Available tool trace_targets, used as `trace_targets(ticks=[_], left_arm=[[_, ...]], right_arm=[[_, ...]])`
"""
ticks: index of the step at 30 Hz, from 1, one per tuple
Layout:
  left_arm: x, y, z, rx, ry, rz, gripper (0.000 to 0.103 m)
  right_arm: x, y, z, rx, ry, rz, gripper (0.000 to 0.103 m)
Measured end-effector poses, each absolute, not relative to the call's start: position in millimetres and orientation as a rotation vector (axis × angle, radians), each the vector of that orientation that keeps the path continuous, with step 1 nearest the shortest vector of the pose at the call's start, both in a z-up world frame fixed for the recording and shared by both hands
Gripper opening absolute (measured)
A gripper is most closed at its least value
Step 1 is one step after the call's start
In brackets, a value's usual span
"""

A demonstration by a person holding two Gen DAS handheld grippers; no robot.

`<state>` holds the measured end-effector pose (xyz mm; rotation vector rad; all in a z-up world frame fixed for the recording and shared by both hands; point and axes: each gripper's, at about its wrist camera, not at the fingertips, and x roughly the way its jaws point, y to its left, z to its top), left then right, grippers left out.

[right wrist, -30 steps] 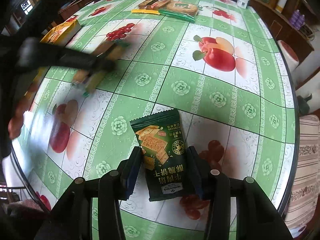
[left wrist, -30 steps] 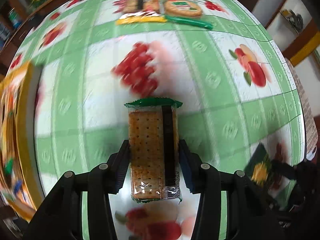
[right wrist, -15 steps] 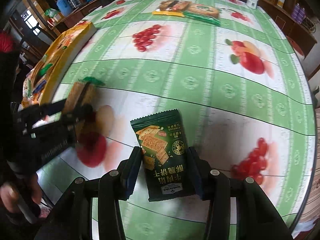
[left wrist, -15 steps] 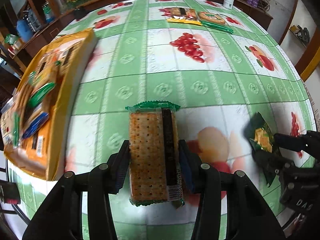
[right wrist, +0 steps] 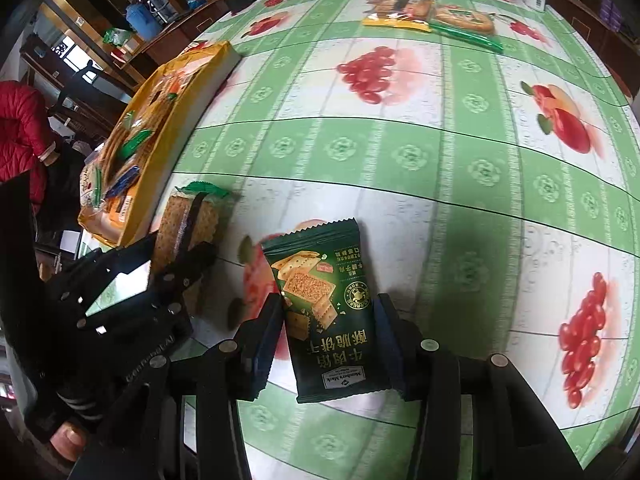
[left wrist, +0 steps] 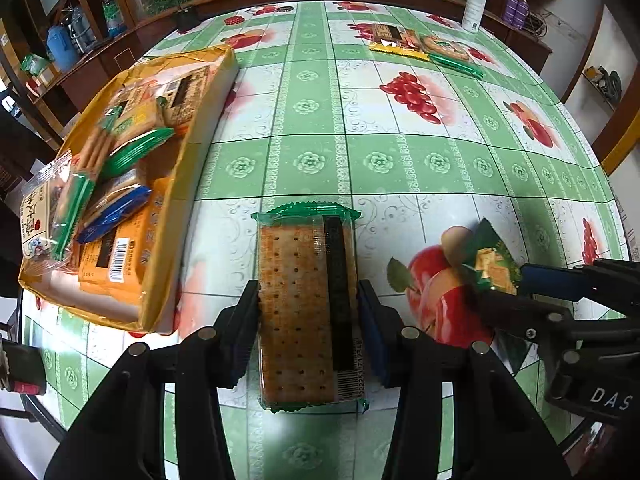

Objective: Organize snacks
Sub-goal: 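Carry the tan pack and dark green pack toward the white box, then move the held tan pack and dark green pack over the white box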

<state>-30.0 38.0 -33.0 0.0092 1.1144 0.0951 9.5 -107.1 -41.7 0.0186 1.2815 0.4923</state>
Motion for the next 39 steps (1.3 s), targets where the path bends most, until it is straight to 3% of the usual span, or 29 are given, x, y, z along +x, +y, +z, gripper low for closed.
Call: trace_targets(ticks=[20, 33, 39], left_arm=[[-33.9, 82.7, -26.0, -0.051, 1.102, 0.117, 0.045], [-29.1, 89.8, -33.3, -0.023, 1.119, 0.123, 0.045], [-31.3, 83.8, -35.5, 0.008, 1.120, 0.119, 0.045]], right_arm=[[20.2, -50.9, -29.3, 0.059, 1.296, 0.564, 0.047], [22.2, -23.2, -46.6, -0.156, 1.297, 0.465, 0.050], [17.9, -11.0, -43.5, -0.318, 1.264, 0.477, 0.046]])
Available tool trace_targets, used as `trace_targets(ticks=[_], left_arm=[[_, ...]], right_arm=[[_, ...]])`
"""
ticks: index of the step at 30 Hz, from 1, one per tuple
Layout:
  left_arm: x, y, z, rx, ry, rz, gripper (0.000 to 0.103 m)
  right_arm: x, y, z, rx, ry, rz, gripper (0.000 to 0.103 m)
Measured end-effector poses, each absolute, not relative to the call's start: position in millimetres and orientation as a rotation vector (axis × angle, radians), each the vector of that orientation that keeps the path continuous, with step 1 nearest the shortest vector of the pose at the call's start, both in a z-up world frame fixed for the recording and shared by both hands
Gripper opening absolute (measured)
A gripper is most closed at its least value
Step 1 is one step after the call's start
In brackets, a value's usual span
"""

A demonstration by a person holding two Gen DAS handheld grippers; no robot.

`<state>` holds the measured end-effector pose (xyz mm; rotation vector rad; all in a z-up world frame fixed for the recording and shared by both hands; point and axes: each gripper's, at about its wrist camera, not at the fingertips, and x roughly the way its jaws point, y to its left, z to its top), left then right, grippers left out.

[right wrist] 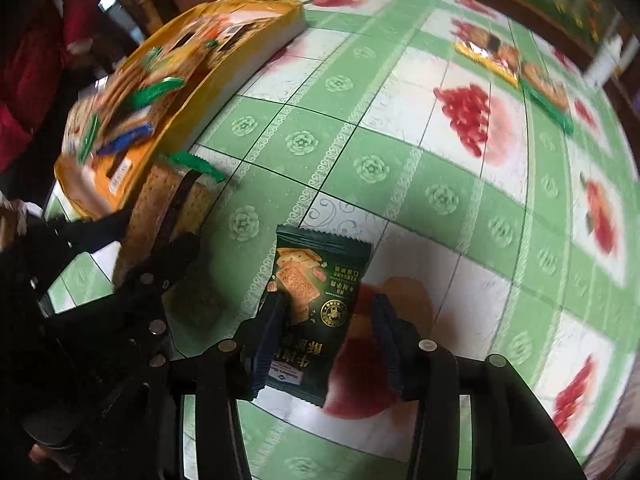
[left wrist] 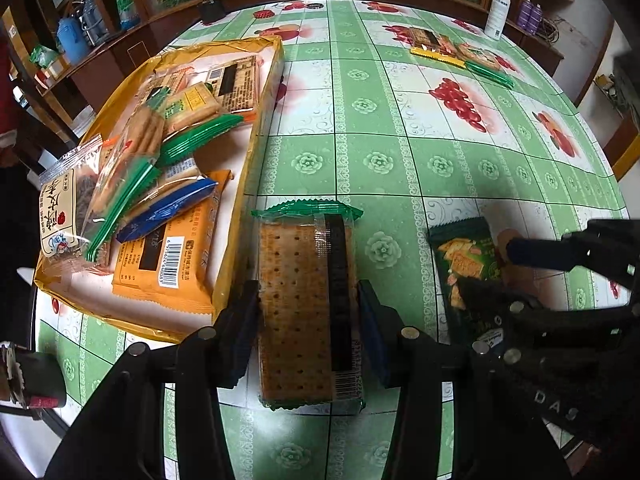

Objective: Organize snacks
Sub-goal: 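Move the held tan pack and dark green pack over the white box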

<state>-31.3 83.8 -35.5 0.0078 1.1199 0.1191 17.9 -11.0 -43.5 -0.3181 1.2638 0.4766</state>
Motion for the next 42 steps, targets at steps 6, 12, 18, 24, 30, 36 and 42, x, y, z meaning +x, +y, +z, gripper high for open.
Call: trace_targets(ticks=[6, 12, 18, 24, 30, 36, 42], left_arm=[[-31.4, 61.5, -37.0, 0.059, 1.119, 0.072, 0.045], [-24.4, 49.1, -40.7, 0.073, 1.136, 0.053, 0.045], [-28.7, 44.0, -41.1, 0.117, 1.133, 0.033, 0.046], [-29.3, 45.4, -42.0, 0.085, 1.139, 0.009, 0.047], [-28.0, 48.6, -41.8, 0.043, 1.133, 0.010, 0.046], [-28.1, 43.7, -41.7, 0.035, 1.122, 0.012, 0.045], [-26.9, 40.4, -37.8, 0.025, 1.119, 0.013, 0.045]], right_arm=[[28.0, -30.1, -42.0, -0.357, 1.292, 0.432, 0.039], [39.7, -53.7, -46.8, -0.146, 1.415, 0.373, 0.049], [31.1, -36.9, -50.0, -0.173, 1.334, 0.360, 0.063], [27.0, -44.6, -47.8, -0.221, 1.300, 0.376, 0.048], [24.2, -68.5, -45.4, -0.182, 1.317, 0.369, 0.048], [24.6, -89.9, -41.1, -0.142, 1.301, 0.373, 0.047], [19.2, -107.1, -26.0, -0.111, 1.263, 0.378, 0.048]])
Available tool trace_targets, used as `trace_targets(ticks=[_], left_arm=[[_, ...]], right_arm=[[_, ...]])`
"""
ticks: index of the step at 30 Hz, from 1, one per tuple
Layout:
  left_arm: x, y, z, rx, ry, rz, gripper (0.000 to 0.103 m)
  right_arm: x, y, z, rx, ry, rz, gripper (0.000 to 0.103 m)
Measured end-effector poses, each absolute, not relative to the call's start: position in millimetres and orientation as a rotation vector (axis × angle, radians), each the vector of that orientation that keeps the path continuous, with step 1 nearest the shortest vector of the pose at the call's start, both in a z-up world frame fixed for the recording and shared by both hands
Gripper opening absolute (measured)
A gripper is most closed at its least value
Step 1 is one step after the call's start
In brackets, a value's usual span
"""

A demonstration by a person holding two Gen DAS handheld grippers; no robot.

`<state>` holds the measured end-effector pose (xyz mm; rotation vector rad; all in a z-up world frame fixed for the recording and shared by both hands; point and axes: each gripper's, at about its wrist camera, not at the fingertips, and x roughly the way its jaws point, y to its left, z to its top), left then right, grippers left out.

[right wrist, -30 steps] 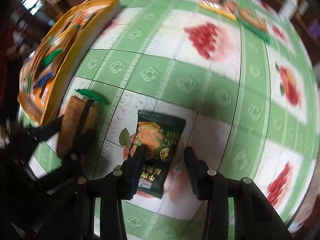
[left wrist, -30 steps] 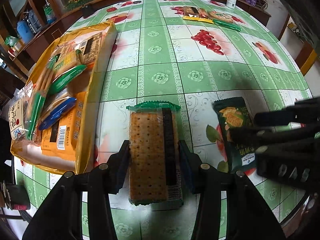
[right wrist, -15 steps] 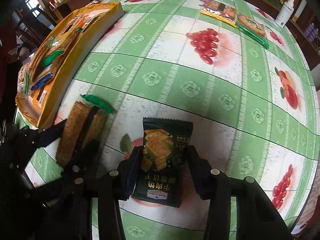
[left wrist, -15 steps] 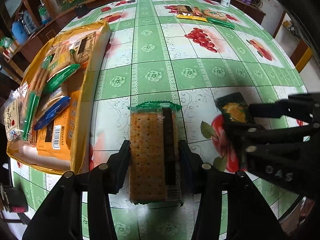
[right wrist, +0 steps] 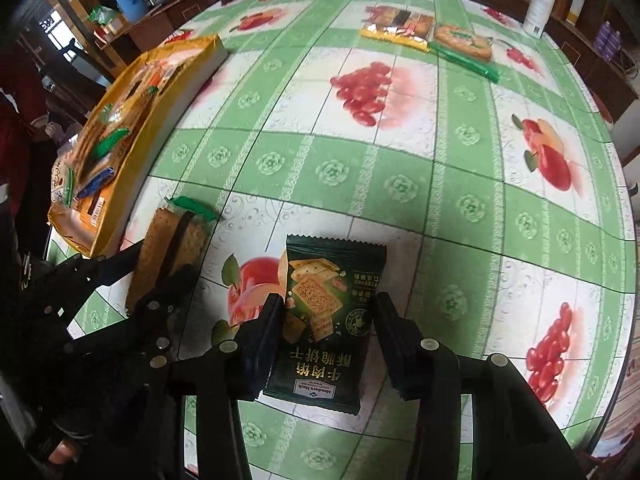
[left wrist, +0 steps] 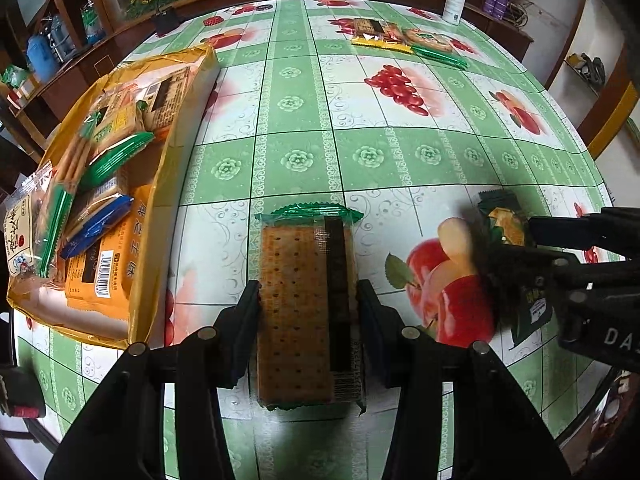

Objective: Organize snacks
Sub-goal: 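Move the held tan pack and dark green pack over the white box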

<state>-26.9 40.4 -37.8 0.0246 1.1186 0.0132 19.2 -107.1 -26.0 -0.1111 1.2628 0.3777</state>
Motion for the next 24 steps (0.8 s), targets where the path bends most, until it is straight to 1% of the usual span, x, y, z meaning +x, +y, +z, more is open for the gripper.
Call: trace_targets(ticks=[9, 17, 24], left_arm=[[-28.5, 40.9, -22.0, 0.023, 1.087, 0.020, 0.045], [-30.1, 52.8, -3.7, 0.012, 1.053, 0.033, 0.045], [-29.9, 69.0, 10.2, -0.022, 1.028, 0.051, 0.045]], right_arm=[[15.3, -95.7, -11.0, -0.064, 1.230, 0.419, 0.048], [18.4, -74.8, 12.7, -0.045, 1.173, 0.473, 0.048], [22.3, -58.4, 21.2, -0.042, 1.158, 0.508, 0.048]])
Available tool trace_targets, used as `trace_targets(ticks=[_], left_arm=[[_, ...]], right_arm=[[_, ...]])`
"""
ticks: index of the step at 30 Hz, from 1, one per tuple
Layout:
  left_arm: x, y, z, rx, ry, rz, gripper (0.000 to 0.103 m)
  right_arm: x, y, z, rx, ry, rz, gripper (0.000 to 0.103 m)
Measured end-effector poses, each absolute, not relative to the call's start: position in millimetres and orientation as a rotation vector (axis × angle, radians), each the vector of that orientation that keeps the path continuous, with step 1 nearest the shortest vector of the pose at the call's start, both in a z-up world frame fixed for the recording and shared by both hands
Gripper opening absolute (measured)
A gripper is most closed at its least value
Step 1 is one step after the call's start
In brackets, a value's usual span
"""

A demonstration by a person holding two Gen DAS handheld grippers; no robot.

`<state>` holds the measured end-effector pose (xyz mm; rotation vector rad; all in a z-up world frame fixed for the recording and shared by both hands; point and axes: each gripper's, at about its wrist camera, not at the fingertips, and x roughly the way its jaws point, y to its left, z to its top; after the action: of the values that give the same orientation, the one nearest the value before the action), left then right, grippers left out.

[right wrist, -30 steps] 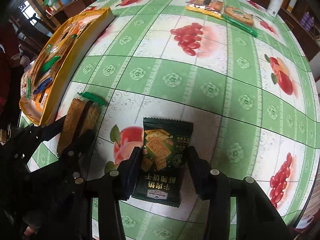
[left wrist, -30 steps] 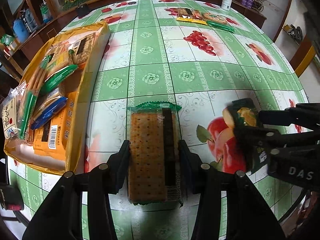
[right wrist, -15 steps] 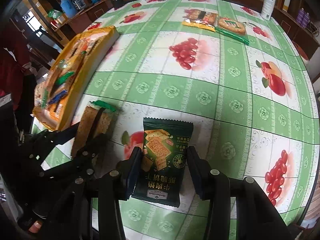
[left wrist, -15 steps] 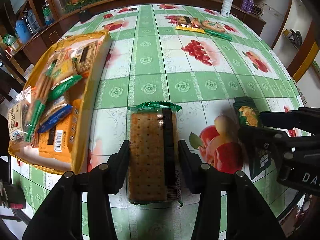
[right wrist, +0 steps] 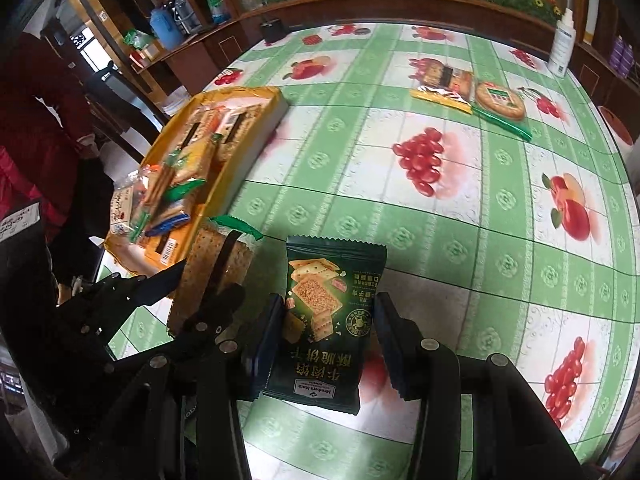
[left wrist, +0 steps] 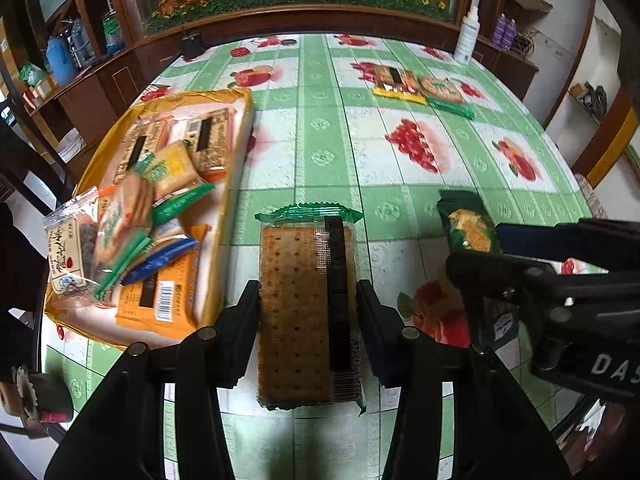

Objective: Organize snacks
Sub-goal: 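Move the held tan pack and dark green pack over the white box, then lower both packs into the white box and open both grippers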

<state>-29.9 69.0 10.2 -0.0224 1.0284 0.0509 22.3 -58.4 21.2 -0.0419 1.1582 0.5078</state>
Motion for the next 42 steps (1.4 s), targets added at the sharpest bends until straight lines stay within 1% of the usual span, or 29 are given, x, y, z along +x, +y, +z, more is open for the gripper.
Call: trace_targets(ticks=[6, 13, 24, 33, 37, 42], left_arm=[[-24.4, 92.9, 30.6, -0.066, 0.985, 0.074, 0.045], [-11.0, 139.3, 57.8, -0.128, 0.923, 0.142, 0.045], [21.2, 197.9, 76.4, -0.131, 0.867, 0.283, 0.046], [52.7, 228.0, 63.2, -0.118, 0.897, 0.355, 0.046], [67.1, 239.5, 52.9, -0.102, 0.934, 0.378, 0.046], [89.3, 266.7, 36.0, -0.169, 1.003, 0.413, 0.046]], right_arm=[[34.0, -34.0, 33.9, -0.029, 1.133, 0.541, 0.048], [52.2, 10.1, 59.6, -0.025, 1.078, 0.603, 0.048], [89.3, 77.2, 82.6, -0.010, 1.039, 0.675, 0.048], [120.8, 116.1, 79.8, -0.011, 1.039, 0.682, 0.047], [140.2, 127.2, 68.5, -0.004, 1.063, 0.665, 0.047], [166.3, 139.0, 49.9, 0.001, 1.097, 0.625, 0.047]])
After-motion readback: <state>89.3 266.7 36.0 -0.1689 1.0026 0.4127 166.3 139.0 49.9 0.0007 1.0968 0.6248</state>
